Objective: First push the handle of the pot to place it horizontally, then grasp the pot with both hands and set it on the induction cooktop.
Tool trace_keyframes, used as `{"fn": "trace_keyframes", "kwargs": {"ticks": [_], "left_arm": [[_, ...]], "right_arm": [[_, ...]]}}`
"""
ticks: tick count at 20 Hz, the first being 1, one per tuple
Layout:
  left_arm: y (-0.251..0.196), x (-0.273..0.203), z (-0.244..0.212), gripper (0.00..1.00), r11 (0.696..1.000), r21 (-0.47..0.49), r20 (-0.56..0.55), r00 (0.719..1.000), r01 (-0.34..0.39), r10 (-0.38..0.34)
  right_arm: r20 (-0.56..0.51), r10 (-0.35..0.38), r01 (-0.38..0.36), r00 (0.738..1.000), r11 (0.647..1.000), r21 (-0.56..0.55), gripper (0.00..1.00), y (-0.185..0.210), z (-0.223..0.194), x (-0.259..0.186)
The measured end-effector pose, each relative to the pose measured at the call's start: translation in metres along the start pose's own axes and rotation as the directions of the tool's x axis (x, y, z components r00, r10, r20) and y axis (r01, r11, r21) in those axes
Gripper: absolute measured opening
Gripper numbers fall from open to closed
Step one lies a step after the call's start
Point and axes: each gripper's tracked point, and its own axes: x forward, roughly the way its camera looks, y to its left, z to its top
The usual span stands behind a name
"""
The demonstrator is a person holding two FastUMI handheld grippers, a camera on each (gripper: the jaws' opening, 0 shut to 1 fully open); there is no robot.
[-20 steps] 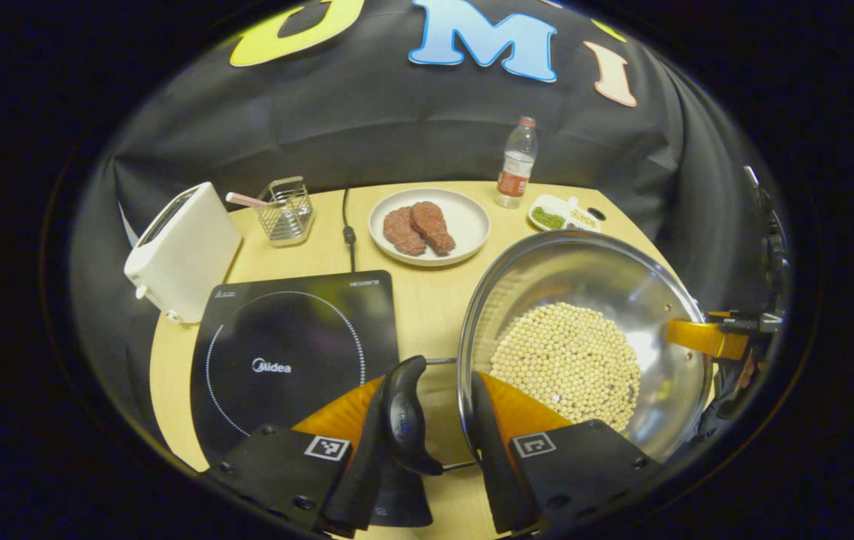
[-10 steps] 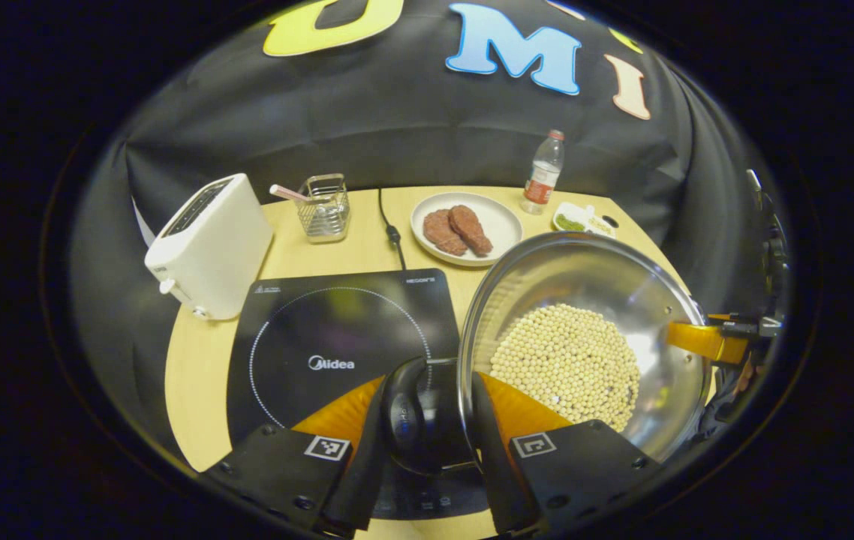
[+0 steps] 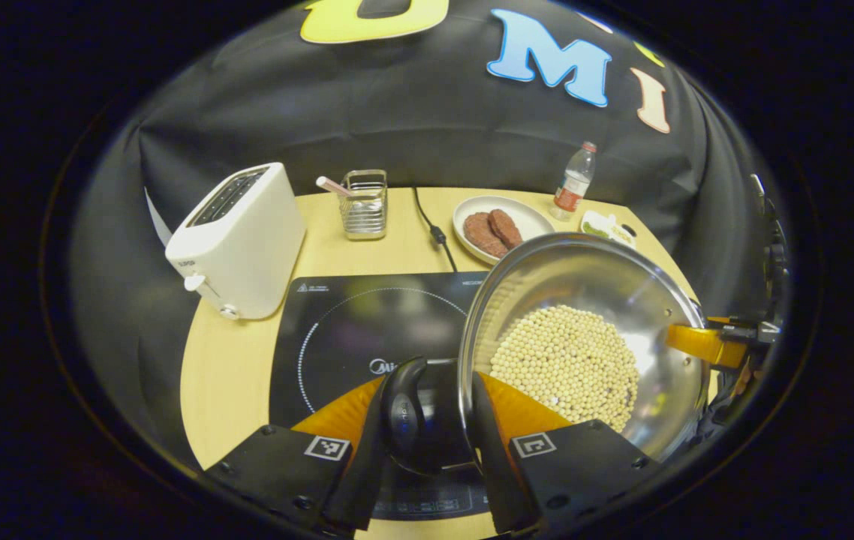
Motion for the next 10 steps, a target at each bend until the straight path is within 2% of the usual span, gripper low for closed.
{"fn": "trace_keyframes", "kwargs": {"ticks": [1, 2, 3, 4, 6, 7, 10], "left_arm": [[-0.001, 0.000, -0.001, 0.67, 1.000, -0.001, -0.001, 1.000, -0.007, 0.007], [-0.002, 0.001, 0.000, 0.61, 1.000, -0.002, -0.002, 1.000, -0.013, 0.013], [-0.005, 0.001, 0.000, 0.61, 1.000, -0.004, -0.003, 1.000, -0.017, 0.017], [-0.008, 0.000, 0.000, 0.67, 1.000, -0.008, -0.004, 1.000, -0.020, 0.019], [-0.007, -0.004, 0.001, 0.61, 1.000, -0.016, -0.003, 1.000, -0.026, 0.026], [-0.006, -0.003, 0.000, 0.64, 0.999, -0.018, -0.004, 1.000, -0.029, 0.029], [-0.010, -0.005, 0.000, 0.64, 0.999, -0.021, -0.002, 0.999, -0.039, 0.039]], "right_arm": [[-0.005, 0.005, -0.005, 1.000, 1.000, 0.000, 0.56, 0.006, 0.001, 0.002], [-0.009, 0.009, -0.009, 1.000, 1.000, 0.000, 0.56, 0.012, 0.000, 0.004], [-0.011, 0.012, -0.012, 1.000, 1.000, -0.002, 0.56, 0.018, 0.001, 0.006], [-0.012, 0.015, -0.015, 1.000, 1.000, -0.007, 0.56, 0.024, 0.002, 0.007], [-0.013, 0.018, -0.019, 1.000, 1.000, -0.013, 0.57, 0.034, 0.004, 0.011], [-0.012, 0.020, -0.020, 1.000, 1.000, -0.015, 0.57, 0.039, 0.005, 0.012], [-0.014, 0.029, -0.029, 0.999, 0.999, -0.014, 0.56, 0.055, 0.007, 0.018]]}}
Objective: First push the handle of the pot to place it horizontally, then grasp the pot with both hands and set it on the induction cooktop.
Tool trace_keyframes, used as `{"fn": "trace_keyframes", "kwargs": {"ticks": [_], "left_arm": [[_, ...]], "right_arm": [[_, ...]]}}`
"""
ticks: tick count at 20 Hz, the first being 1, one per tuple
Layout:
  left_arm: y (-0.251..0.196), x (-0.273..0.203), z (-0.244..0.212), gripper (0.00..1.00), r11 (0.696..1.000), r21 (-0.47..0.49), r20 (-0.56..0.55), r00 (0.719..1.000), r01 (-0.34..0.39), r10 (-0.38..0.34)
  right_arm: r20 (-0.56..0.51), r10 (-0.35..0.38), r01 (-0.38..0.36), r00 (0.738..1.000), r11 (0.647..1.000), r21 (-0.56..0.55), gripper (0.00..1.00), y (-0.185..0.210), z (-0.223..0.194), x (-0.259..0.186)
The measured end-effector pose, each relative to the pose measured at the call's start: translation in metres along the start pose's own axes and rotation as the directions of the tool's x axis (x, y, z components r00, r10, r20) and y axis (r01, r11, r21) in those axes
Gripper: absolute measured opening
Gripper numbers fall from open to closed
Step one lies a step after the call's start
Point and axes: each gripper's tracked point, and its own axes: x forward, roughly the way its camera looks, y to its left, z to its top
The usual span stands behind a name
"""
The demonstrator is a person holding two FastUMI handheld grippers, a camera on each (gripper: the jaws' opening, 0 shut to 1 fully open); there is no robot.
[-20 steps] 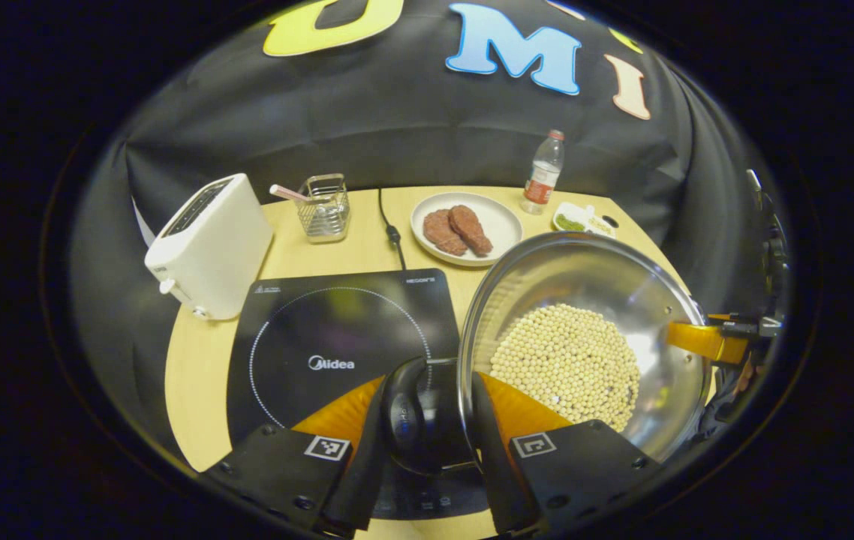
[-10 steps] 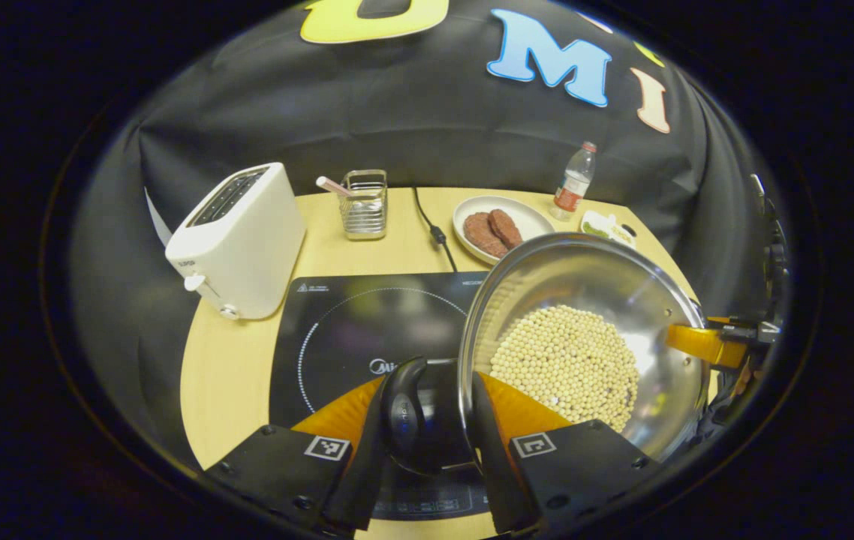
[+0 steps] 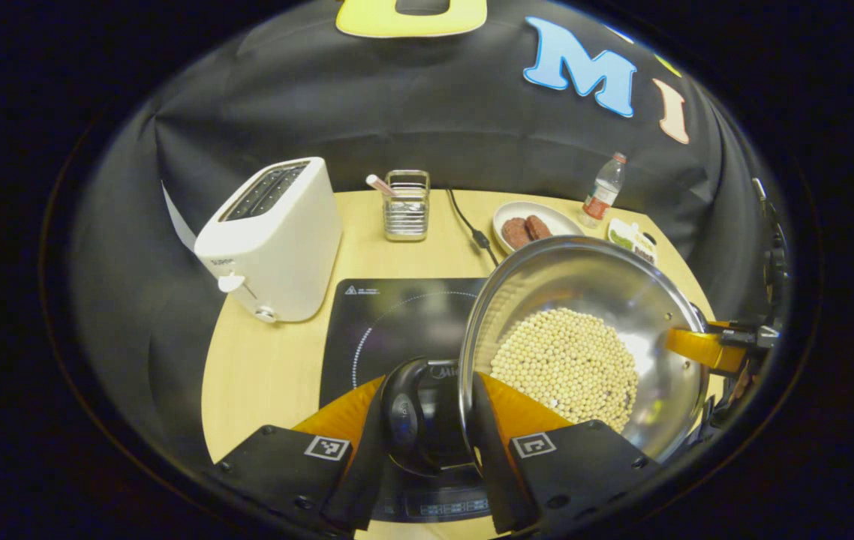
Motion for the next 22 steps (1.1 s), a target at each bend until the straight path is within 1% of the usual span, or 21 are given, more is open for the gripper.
{"fn": "trace_keyframes", "kwargs": {"ticks": [2, 3, 6, 7, 8, 9, 10, 19, 20, 21, 22], "left_arm": [[0.000, -0.001, 0.001, 0.64, 1.000, 0.003, 0.001, 1.000, -0.006, 0.006], [-0.001, -0.002, 0.001, 0.61, 1.000, 0.003, 0.000, 1.000, -0.007, 0.007], [0.000, 0.001, 0.003, 0.61, 1.000, 0.002, -0.004, 1.000, -0.009, 0.009], [-0.001, 0.001, 0.003, 0.64, 1.000, 0.003, -0.007, 1.000, -0.010, 0.010], [-0.001, 0.002, 0.003, 0.64, 1.000, 0.005, -0.009, 1.000, -0.009, 0.009], [-0.002, 0.003, 0.003, 0.64, 1.000, 0.002, -0.010, 1.000, -0.007, 0.007], [-0.004, 0.003, 0.003, 0.61, 1.000, -0.003, -0.015, 1.000, -0.004, 0.004], [-0.003, 0.008, 0.007, 0.61, 1.000, 0.014, -0.021, 1.000, 0.004, -0.003], [-0.003, 0.008, 0.007, 0.64, 1.000, 0.010, -0.021, 1.000, 0.005, -0.005], [-0.002, 0.008, 0.007, 0.61, 1.000, 0.008, -0.018, 1.000, 0.005, -0.005], [-0.002, 0.008, 0.007, 0.61, 1.000, 0.011, -0.018, 1.000, 0.006, -0.006]], "right_arm": [[-0.002, 0.004, -0.004, 1.000, 1.000, 0.003, 0.56, 0.010, 0.000, 0.004], [-0.003, 0.006, -0.006, 1.000, 1.000, 0.004, 0.57, 0.015, 0.001, 0.005], [-0.007, 0.009, -0.009, 1.000, 1.000, 0.008, 0.57, 0.030, 0.002, 0.009], [-0.008, 0.007, -0.007, 1.000, 1.000, 0.006, 0.56, 0.035, 0.003, 0.011], [-0.008, 0.006, -0.006, 1.000, 1.000, 0.007, 0.57, 0.040, 0.002, 0.013], [-0.010, 0.004, -0.004, 1.000, 1.000, 0.008, 0.56, 0.044, 0.003, 0.014], [-0.008, 0.002, -0.002, 1.000, 1.000, 0.009, 0.56, 0.048, 0.004, 0.015], [-0.010, -0.010, 0.010, 1.000, 1.000, 0.022, 0.57, 0.077, 0.007, 0.025], [-0.011, -0.012, 0.012, 1.000, 1.000, 0.025, 0.57, 0.079, 0.008, 0.025], [-0.012, -0.013, 0.013, 1.000, 0.999, 0.029, 0.57, 0.082, 0.008, 0.025], [-0.013, -0.014, 0.015, 1.000, 0.999, 0.032, 0.57, 0.084, 0.008, 0.026]]}}
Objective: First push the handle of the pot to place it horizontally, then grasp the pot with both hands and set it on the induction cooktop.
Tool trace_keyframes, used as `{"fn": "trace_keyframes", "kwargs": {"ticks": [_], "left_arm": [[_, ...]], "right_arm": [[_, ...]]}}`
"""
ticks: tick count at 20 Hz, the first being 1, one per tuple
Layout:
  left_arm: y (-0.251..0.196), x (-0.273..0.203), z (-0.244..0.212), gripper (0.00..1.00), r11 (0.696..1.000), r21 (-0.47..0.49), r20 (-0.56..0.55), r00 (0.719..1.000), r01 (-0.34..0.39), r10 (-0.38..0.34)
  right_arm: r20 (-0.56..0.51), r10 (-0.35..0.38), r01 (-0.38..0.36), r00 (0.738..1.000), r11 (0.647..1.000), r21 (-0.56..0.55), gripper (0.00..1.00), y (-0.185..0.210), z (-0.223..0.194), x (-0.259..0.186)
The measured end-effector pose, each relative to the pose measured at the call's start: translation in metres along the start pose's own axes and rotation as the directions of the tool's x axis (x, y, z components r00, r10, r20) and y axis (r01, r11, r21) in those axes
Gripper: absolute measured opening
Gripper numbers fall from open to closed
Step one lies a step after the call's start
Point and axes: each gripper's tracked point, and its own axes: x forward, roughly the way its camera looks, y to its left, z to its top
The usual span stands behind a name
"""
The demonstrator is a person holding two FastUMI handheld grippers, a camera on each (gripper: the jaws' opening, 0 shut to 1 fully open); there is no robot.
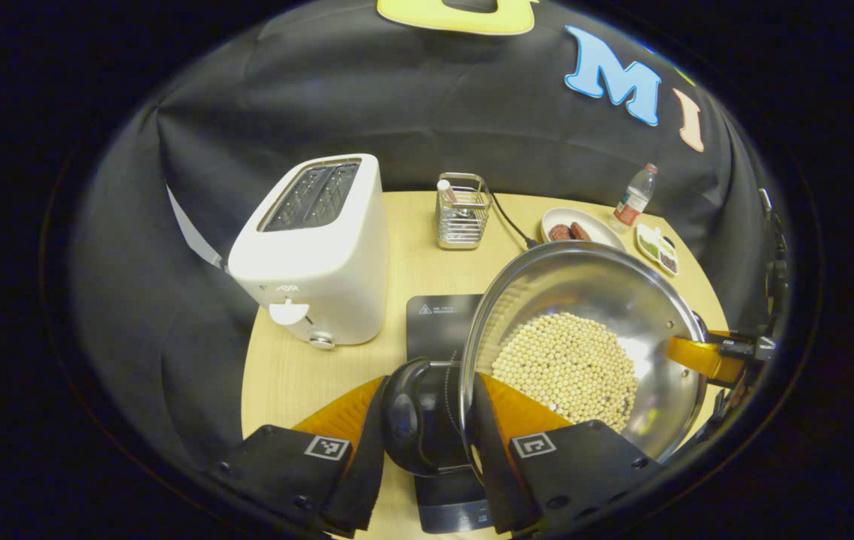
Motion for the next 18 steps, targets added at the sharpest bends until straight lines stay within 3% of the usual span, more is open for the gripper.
{"fn": "trace_keyframes", "kwargs": {"ticks": [18], "left_arm": [[0.004, 0.005, 0.004, 0.64, 1.000, 0.013, 0.000, 1.000, 0.012, -0.012]], "right_arm": [[-0.014, -0.026, 0.026, 1.000, 0.999, 0.021, 0.57, 0.021, -0.017, 0.019]]}}
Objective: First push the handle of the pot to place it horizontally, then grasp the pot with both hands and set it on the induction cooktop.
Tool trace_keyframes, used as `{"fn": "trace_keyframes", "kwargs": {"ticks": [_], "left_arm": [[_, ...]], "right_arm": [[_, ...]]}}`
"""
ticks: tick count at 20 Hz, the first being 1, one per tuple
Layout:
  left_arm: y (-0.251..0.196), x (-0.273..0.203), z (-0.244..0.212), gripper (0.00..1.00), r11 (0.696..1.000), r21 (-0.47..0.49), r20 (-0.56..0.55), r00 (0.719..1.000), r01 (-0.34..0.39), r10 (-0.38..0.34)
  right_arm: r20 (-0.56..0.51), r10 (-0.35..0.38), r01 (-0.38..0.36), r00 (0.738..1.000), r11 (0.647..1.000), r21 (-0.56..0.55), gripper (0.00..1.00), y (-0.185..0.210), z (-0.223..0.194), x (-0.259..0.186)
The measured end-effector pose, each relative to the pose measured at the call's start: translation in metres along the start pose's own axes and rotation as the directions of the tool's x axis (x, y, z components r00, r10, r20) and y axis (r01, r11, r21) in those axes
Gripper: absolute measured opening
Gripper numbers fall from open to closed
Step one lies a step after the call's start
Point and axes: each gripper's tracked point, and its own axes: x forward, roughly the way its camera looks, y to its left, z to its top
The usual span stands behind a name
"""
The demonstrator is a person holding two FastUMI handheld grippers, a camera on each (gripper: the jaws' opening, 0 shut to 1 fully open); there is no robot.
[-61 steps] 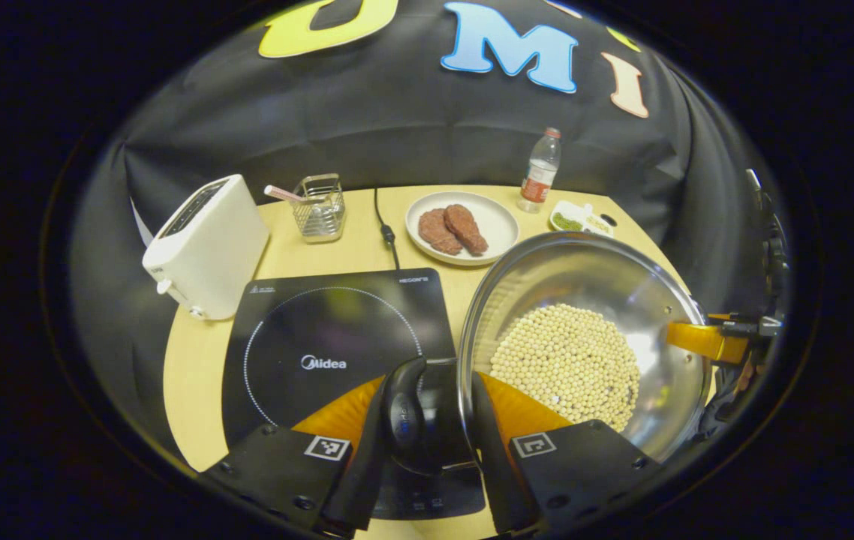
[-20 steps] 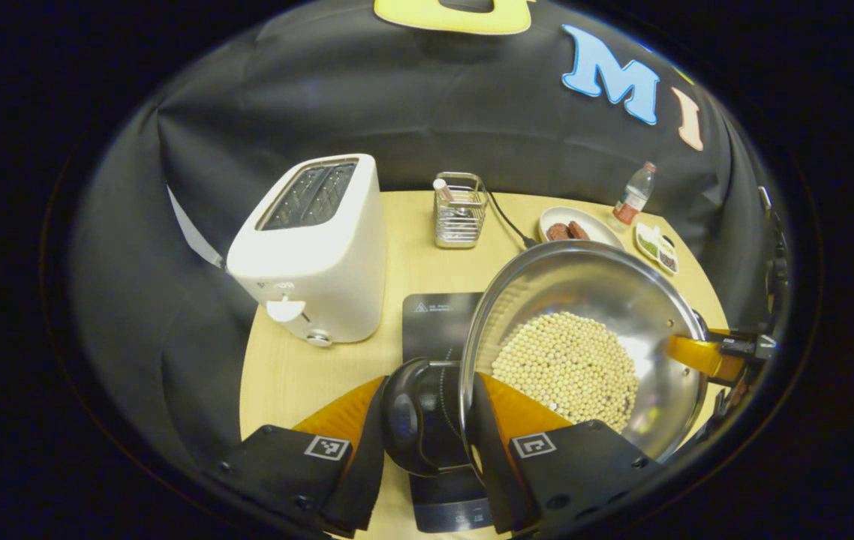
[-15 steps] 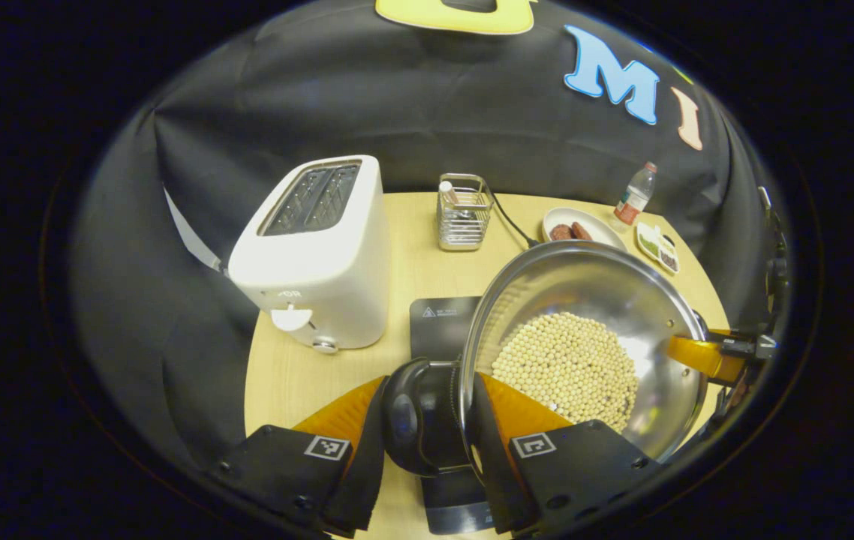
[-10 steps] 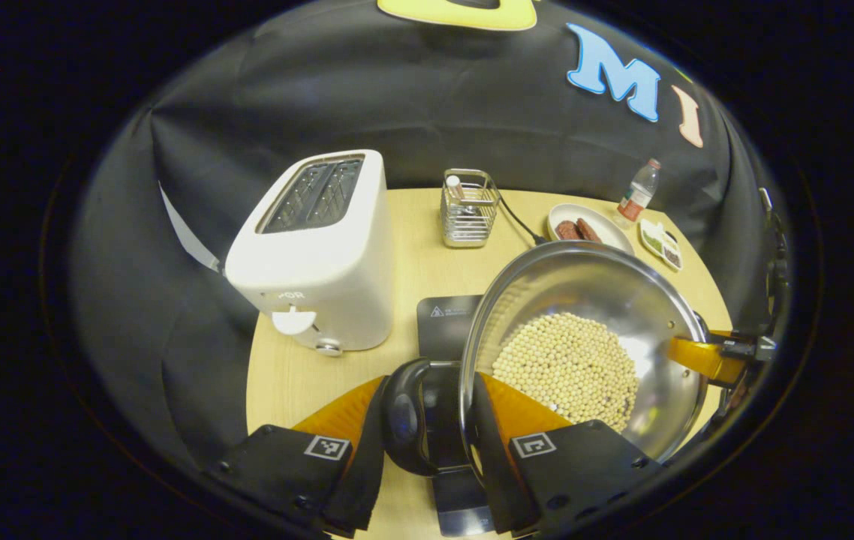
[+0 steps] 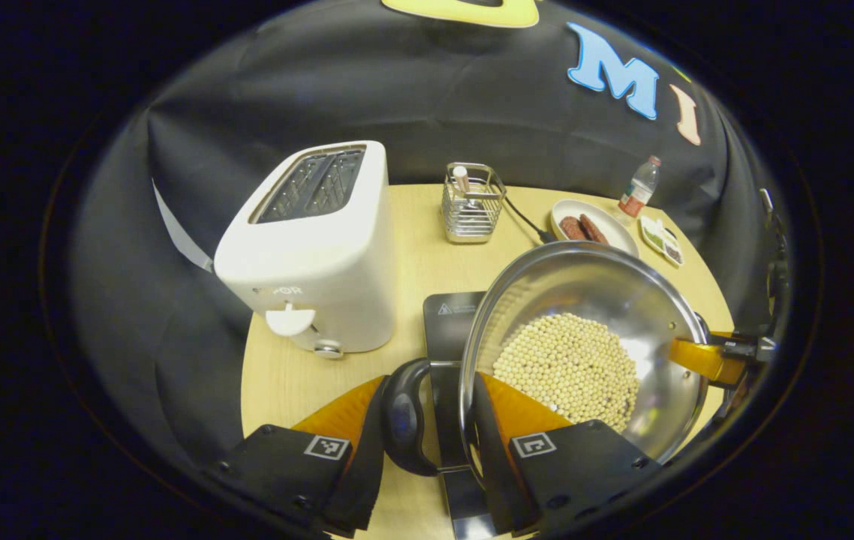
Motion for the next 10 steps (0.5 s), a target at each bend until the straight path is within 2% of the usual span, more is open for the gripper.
{"fn": "trace_keyframes", "kwargs": {"ticks": [2, 3, 4, 5, 6, 7, 8, 10], "left_arm": [[-0.0023, 0.0005, 0.0017, 0.64, 1.000, -0.004, 0.004, 1.000, 0.001, -0.001], [-0.0017, 0.0006, -0.0029, 0.61, 1.000, -0.008, 0.002, 1.000, 0.003, -0.003], [0.0010, -0.0010, -0.0051, 0.67, 1.000, -0.015, 0.003, 1.000, 0.004, -0.004], [0.0017, -0.0012, -0.0058, 0.61, 1.000, -0.029, 0.008, 1.000, 0.008, -0.007], [0.0030, 0.0001, -0.0045, 0.64, 0.999, -0.036, 0.016, 1.000, 0.008, -0.007], [0.0017, -0.0011, -0.0062, 0.62, 0.999, -0.036, 0.021, 1.000, 0.007, -0.006], [0.0021, -0.0009, -0.0050, 0.65, 0.999, -0.034, 0.030, 1.000, 0.003, -0.002], [0.0010, -0.0032, -0.0054, 0.65, 0.999, -0.041, 0.043, 0.999, -0.001, 0.003]], "right_arm": [[0.008, -0.004, 0.004, 1.000, 1.000, 0.002, 0.57, -0.0002, -0.0002, 0.0003], [0.013, -0.006, 0.006, 1.000, 1.000, -0.004, 0.57, -0.0002, 0.0000, 0.0024], [0.022, -0.006, 0.006, 1.000, 1.000, -0.006, 0.57, 0.0005, 0.0017, 0.0026], [0.022, -0.008, 0.008, 1.000, 1.000, -0.010, 0.57, -0.0003, 0.0025, 0.0030], [0.029, -0.004, 0.004, 1.000, 1.000, -0.013, 0.57, -0.0002, 0.0035, 0.0027], [0.036, 0.000, 0.000, 0.999, 1.000, -0.009, 0.57, 0.0003, 0.0041, 0.0038], [0.041, 0.002, -0.002, 0.999, 1.000, -0.006, 0.57, 0.0004, 0.0049, 0.0051], [0.049, 0.013, -0.012, 0.999, 1.000, 0.000, 0.57, 0.0003, 0.0055, 0.0046]]}}
